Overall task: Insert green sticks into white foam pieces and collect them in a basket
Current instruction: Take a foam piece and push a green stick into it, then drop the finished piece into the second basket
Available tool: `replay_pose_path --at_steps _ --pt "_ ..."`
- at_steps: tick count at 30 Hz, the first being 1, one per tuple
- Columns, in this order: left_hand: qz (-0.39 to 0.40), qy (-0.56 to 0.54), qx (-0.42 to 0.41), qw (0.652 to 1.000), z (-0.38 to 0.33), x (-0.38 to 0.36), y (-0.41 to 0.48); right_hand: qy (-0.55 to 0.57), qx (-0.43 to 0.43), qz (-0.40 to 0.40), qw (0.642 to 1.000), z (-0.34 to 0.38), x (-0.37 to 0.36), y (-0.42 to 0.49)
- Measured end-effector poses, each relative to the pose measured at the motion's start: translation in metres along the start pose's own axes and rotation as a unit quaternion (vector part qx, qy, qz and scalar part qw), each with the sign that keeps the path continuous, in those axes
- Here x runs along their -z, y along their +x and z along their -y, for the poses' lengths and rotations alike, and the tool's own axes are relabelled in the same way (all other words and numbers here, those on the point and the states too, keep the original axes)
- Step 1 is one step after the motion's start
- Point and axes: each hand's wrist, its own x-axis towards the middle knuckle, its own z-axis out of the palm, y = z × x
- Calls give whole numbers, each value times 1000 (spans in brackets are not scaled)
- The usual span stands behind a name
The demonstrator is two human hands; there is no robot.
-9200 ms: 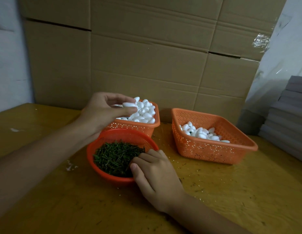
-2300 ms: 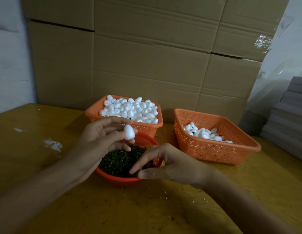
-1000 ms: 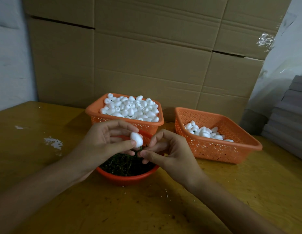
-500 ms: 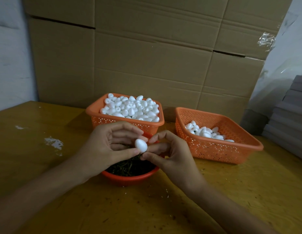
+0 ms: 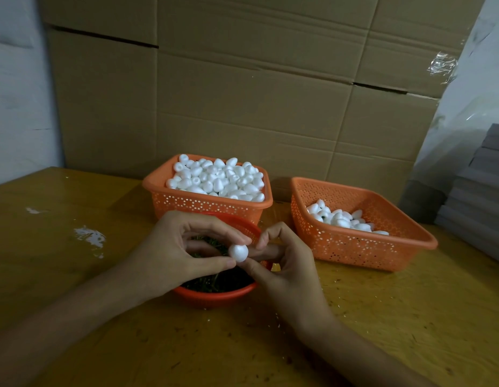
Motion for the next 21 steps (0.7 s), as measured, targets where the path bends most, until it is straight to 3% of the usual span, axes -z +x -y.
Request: replay_pose_path --at_steps 8,13,17,21 --pt "-4 16 -9 1000 3 -1 0 7 5 12 1000 -1 1 0" --pt "-59 138 -26 988 1 -8 -8 36 -3 13 999 -1 3 2" --pt "-33 309 -58 949 0 -9 -13 53 -5 -62 997 9 20 14" --pt "35 343 13 939 -1 -7 -11 -36 28 -190 981 25 67 41"
